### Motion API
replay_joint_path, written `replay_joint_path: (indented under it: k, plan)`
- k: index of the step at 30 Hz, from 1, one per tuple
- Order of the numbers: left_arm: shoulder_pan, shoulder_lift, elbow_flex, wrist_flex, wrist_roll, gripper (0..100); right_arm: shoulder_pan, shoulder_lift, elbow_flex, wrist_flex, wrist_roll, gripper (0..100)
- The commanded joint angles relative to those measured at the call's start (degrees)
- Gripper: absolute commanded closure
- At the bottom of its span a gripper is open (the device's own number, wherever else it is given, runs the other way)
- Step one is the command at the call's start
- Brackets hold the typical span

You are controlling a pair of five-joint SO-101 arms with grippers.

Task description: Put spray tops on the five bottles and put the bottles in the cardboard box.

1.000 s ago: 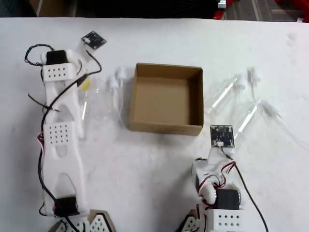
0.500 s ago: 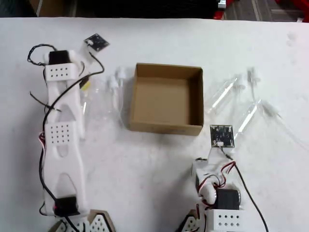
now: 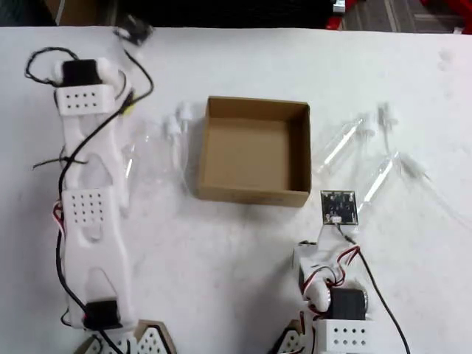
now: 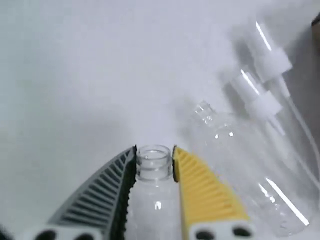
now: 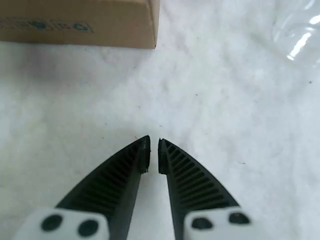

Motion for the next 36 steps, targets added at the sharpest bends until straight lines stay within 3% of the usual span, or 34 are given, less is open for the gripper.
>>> replay_joint_path:
  k: [1, 15, 23, 30, 36]
  plan:
    - [2.24, -11.65, 0.97, 0.88, 4.31, 98, 0.22, -0.13, 0.53, 0.48, -0.35, 98.4]
    - [17.19, -60.18, 53.45, -0.88, 4.66, 98, 0.22, -0.13, 0.53, 0.48, -0.35, 98.4]
    - [24.57, -77.76, 65.05, -0.88, 5.45, 98, 0.22, -0.13, 0.53, 0.48, -0.35, 98.4]
    - [25.89, -90.15, 70.24, -1.58, 19.96, 98, 0.22, -0.13, 0.53, 0.48, -0.35, 98.4]
    - [25.54, -97.71, 80.7, -15.3, 19.78, 98, 0.22, -0.13, 0.53, 0.48, -0.35, 98.4]
